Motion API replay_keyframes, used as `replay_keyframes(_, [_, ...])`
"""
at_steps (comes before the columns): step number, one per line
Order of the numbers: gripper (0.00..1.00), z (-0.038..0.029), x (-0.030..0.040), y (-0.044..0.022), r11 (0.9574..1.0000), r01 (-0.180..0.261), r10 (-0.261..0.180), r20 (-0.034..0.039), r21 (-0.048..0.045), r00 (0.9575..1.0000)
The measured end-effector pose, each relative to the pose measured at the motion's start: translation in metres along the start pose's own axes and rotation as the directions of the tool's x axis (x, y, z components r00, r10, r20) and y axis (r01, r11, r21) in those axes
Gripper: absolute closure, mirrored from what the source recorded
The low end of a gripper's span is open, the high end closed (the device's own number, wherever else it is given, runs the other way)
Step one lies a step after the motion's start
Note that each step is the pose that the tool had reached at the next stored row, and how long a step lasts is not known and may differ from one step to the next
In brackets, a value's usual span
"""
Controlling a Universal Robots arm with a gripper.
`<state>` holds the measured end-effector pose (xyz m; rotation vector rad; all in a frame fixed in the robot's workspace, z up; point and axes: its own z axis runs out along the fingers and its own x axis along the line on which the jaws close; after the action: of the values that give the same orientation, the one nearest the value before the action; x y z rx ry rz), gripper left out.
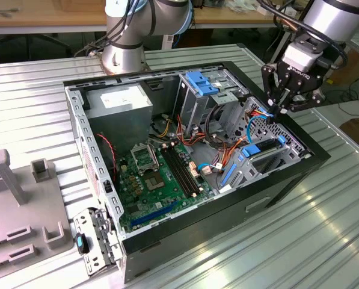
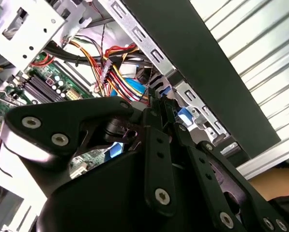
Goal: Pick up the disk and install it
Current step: 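Insert the first disk wire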
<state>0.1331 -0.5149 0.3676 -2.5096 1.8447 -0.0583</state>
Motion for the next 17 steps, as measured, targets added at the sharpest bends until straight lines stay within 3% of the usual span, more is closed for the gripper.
replay_keyframes(4, [0.83, 0.0005, 0.0000, 0.0000, 0.9977, -0.067, 0.067, -0.0028, -0.0008, 0.9977])
replay_keyframes(8, [0.83, 0.0012, 0.0000, 0.0001, 0.9871, -0.160, 0.160, -0.0071, -0.0017, 0.9871])
replay_keyframes(11, [0.83, 0.0018, 0.0000, 0.0001, 0.9748, -0.223, 0.223, -0.0100, -0.0021, 0.9748])
replay_keyframes(12, [0.83, 0.0023, 0.0000, 0.0001, 0.9667, -0.256, 0.256, -0.0116, -0.0023, 0.9666])
replay_keyframes(15, [0.83, 0.0029, 0.0000, 0.0002, 0.9561, -0.293, 0.293, -0.0145, -0.0023, 0.9560])
replay_keyframes(17, [0.83, 0.0030, 0.0000, 0.0002, 0.9462, -0.324, 0.324, -0.0159, -0.0023, 0.9461])
